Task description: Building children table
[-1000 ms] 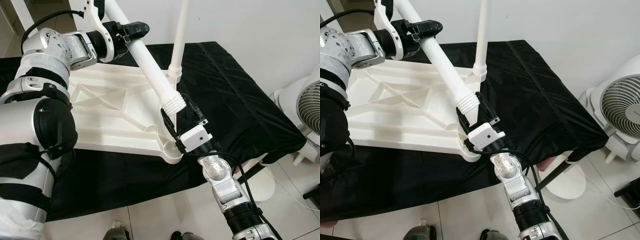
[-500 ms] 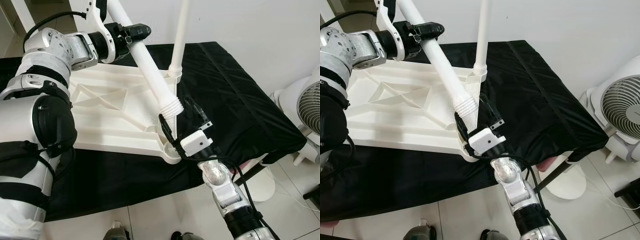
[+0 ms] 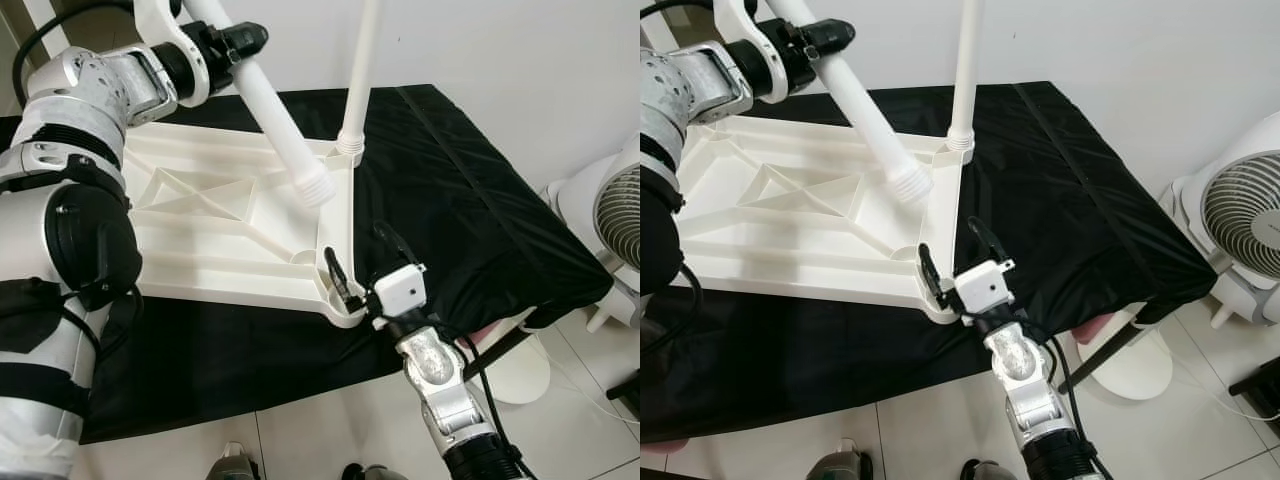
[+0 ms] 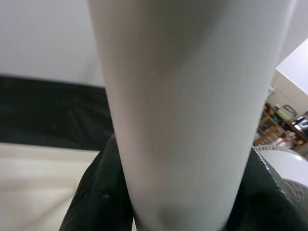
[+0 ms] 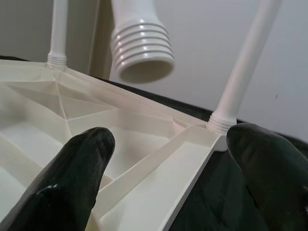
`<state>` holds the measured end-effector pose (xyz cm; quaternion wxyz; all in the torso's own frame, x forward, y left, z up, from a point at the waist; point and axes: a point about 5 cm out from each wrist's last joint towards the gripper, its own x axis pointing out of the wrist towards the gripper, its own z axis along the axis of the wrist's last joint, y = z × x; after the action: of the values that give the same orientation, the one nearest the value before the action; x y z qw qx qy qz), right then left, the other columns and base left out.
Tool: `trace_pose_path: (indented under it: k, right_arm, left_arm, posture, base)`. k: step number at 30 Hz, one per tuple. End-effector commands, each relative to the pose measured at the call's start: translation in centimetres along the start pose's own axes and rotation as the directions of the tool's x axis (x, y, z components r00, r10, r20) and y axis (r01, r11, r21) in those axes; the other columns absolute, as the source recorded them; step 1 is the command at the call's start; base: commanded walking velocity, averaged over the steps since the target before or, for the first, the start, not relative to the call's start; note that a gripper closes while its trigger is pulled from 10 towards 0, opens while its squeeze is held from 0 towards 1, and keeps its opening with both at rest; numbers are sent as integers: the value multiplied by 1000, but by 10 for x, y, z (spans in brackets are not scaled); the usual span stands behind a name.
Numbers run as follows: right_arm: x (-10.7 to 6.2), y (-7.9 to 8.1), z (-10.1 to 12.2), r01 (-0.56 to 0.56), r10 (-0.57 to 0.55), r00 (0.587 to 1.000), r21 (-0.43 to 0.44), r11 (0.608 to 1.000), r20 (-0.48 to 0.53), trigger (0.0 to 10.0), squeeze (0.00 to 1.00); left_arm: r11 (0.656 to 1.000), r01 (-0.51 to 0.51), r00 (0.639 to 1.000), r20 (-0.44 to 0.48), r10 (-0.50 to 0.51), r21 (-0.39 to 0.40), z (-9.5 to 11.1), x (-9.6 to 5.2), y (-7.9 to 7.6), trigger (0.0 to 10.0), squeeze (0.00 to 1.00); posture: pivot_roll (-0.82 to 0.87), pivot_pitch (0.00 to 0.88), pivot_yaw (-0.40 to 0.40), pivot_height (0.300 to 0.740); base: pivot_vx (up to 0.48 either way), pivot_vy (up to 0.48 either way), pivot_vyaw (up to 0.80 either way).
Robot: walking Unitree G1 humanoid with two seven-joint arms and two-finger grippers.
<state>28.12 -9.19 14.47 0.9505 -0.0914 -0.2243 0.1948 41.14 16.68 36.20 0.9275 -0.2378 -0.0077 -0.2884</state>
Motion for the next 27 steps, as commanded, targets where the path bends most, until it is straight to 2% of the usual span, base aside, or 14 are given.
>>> trace_pose_path:
  k: [1,4,7,9,11,12,13,15,16,17,20,23,24,27]
  right_arm:
    - [8,-6,2,25,-24,999,55,998,-28,10000,0]
    - [29,-24,7,111,-101,990,106,988,-100,10000,0]
    - [29,-24,7,111,-101,990,106,988,-100,10000,0]
    - [41,-41,5,151,-132,974,94,984,-181,10000,0]
    - [41,-41,5,151,-132,974,94,984,-181,10000,0]
    - [46,-48,6,146,-131,972,60,988,-195,10000,0]
    - [46,-48,6,146,-131,972,60,988,-195,10000,0]
    - [53,-56,12,68,-64,978,11,998,-197,10000,0]
    - [53,-56,12,68,-64,978,11,998,-197,10000,0]
    - [54,-56,15,27,-26,980,1,1000,-196,10000,0]
    - [59,-53,22,-31,43,979,64,997,-199,10000,0]
    - [60,-51,22,-43,57,978,73,996,-202,10000,0]
    - [62,-44,23,-94,113,971,97,991,-209,10000,0]
    - [65,-39,24,-123,145,967,116,986,-211,10000,0]
  left_arm:
    - [997,8,999,43,-11,72,9,1,-7,10000,0]
    - [991,29,997,71,-39,127,7,5,-13,10000,0]
    - [991,29,997,71,-39,127,7,5,-13,10000,0]
    - [982,23,993,110,-45,188,1,6,-15,10000,0]
    - [982,23,993,110,-45,188,1,6,-15,10000,0]
    - [973,28,990,127,-58,229,-4,7,-18,10000,0]
    - [973,28,990,127,-58,229,-4,7,-18,10000,0]
    - [942,-1,981,182,-64,335,-16,8,-25,10000,0]
    - [942,-1,981,182,-64,335,-16,8,-25,10000,0]
    - [929,-14,977,201,-66,371,-20,9,-28,10000,0]
    - [899,-76,973,228,-28,431,-36,11,-30,10000,0]
    - [894,-82,973,229,-23,440,-40,11,-32,10000,0]
    - [865,-111,969,248,-17,490,-47,11,-36,10000,0]
    - [845,-126,965,261,-17,520,-52,11,-40,10000,0]
  posture:
    - [76,0,-3,740]
    - [74,2,-13,740]
    - [74,2,-13,740]
    - [67,9,-23,740]
    - [67,9,-23,740]
    - [65,14,-27,740]
    - [65,14,-27,740]
    - [67,20,-33,740]
    - [67,20,-33,740]
    - [67,20,-33,740]
    - [77,29,-34,740]
    - [80,31,-34,740]
    - [87,35,-21,740]
    - [88,36,-11,740]
  base:
    - [0,0,0]
    - [0,0,0]
    - [0,0,0]
    - [0,0,0]
    - [0,0,0]
    - [0,0,0]
    - [0,0,0]
    - [0,0,0]
    - [0,0,0]
    - [0,0,0]
    - [0,0,0]
    - [0,0,0]
    - [0,0,0]
    - [0,0,0]
